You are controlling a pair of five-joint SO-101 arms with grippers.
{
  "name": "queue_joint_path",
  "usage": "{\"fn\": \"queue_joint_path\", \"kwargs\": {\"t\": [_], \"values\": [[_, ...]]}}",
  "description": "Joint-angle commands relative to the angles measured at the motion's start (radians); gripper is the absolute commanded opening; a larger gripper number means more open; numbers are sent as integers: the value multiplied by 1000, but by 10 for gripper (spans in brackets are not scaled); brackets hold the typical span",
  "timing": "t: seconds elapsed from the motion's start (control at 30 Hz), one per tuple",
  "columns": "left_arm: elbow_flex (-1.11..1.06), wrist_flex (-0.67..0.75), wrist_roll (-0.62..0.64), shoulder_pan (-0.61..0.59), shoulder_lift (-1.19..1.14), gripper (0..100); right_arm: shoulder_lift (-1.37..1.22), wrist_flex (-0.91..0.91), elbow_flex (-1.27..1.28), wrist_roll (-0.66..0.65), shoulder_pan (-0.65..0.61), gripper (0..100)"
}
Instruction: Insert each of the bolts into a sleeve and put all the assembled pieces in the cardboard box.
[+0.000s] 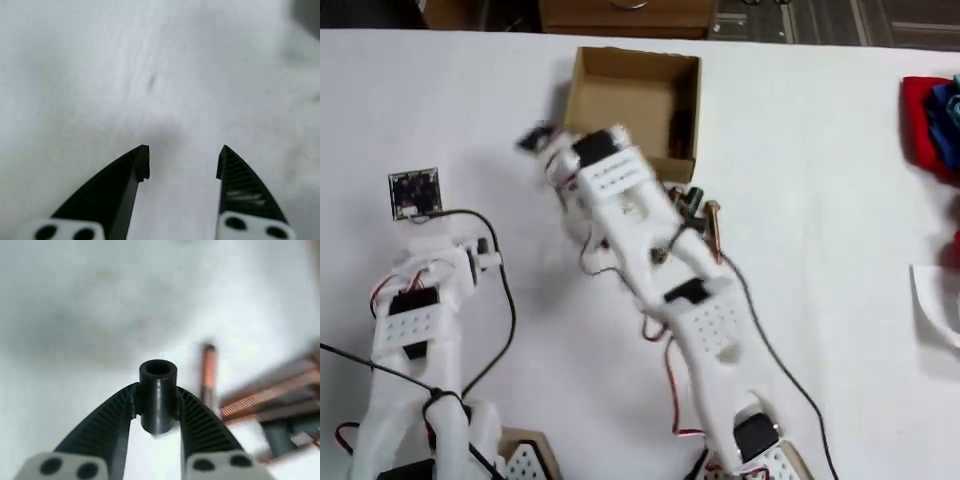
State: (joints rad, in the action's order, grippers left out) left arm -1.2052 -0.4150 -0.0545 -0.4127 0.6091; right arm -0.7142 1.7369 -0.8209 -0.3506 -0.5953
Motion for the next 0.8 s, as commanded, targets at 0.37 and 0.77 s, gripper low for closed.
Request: {"fn": "queue_joint_path", "kwargs": {"t": [0.37, 0.77], "values": [[700, -700, -430, 594, -354, 234, 897, 16, 738, -2, 596, 20], [1399, -868, -597, 678, -962, 234, 1104, -119, 1163, -173, 1024, 20]]}}
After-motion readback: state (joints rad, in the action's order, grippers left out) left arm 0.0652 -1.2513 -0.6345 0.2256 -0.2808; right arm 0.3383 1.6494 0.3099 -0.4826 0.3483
